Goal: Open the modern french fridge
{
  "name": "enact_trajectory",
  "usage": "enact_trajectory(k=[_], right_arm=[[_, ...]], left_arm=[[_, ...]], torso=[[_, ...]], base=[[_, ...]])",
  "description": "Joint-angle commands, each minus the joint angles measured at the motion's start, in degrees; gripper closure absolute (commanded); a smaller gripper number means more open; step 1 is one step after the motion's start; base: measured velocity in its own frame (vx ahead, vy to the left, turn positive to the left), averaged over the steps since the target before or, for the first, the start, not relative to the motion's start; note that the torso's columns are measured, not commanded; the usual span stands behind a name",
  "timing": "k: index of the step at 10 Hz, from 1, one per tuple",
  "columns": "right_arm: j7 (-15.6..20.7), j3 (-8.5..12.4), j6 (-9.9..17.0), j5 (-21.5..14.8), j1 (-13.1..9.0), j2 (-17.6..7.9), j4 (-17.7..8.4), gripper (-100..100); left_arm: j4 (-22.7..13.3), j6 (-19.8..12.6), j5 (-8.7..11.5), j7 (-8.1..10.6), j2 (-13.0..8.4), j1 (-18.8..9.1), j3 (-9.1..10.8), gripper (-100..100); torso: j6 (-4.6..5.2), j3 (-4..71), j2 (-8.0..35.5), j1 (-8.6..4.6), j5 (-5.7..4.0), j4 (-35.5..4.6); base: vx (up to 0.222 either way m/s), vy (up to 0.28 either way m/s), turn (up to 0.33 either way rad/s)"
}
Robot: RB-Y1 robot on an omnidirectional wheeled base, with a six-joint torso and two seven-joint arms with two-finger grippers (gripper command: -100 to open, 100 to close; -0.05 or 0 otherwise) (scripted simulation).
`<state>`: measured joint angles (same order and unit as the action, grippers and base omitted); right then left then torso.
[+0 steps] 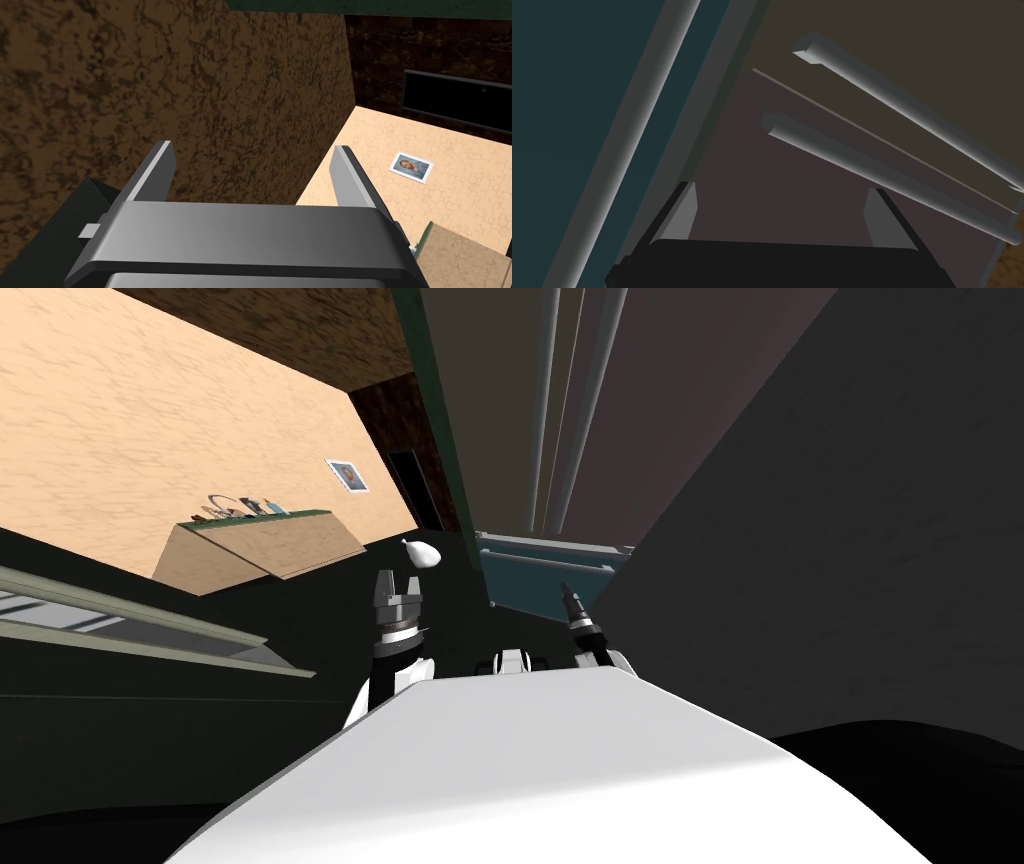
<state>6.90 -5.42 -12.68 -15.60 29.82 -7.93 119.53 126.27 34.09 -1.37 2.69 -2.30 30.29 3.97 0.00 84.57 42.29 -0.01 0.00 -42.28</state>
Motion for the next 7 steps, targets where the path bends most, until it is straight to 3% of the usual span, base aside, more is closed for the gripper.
enact_trajectory(k=[1,4,5,6,7], right_arm=[[0.18,-0.08,3.89,-3.78,-0.61,-0.89,-2.44,-100],[1.03,-1.09,9.42,-8.88,-1.03,-1.58,-6.04,-100],[1.03,-1.09,11.32,-10.68,-1.03,-1.58,-6.04,-100],[1.48,-1.61,13.15,-12.48,-1.27,-1.85,-7.93,-100],[1.48,-1.61,14.39,-14.17,-1.27,-1.85,-7.93,-100]], left_arm=[[0.00,0.00,0.00,0.00,0.00,0.00,0.00,0],[0.00,0.00,0.00,0.00,0.00,0.00,0.00,0],[0.00,0.00,0.00,0.00,0.00,0.00,0.00,0],[0.00,0.00,0.00,0.00,0.00,0.00,0.00,0],[0.00,0.00,0.00,0.00,0.00,0.00,0.00,0]], torso=[[-0.01,-0.01,0.00,0.03,0.00,0.00],[0.01,0.00,0.00,0.01,0.00,0.00],[-0.02,0.02,-0.05,0.08,0.01,0.01],[0.00,0.01,-0.02,0.01,0.01,0.01],[-0.01,0.02,-0.05,-0.04,-0.01,0.01]], base=[[0.051,0.028,0.044],[0.060,0.038,0.085],[0.061,0.037,0.065],[0.076,0.025,0.141],[0.064,0.021,0.063]])
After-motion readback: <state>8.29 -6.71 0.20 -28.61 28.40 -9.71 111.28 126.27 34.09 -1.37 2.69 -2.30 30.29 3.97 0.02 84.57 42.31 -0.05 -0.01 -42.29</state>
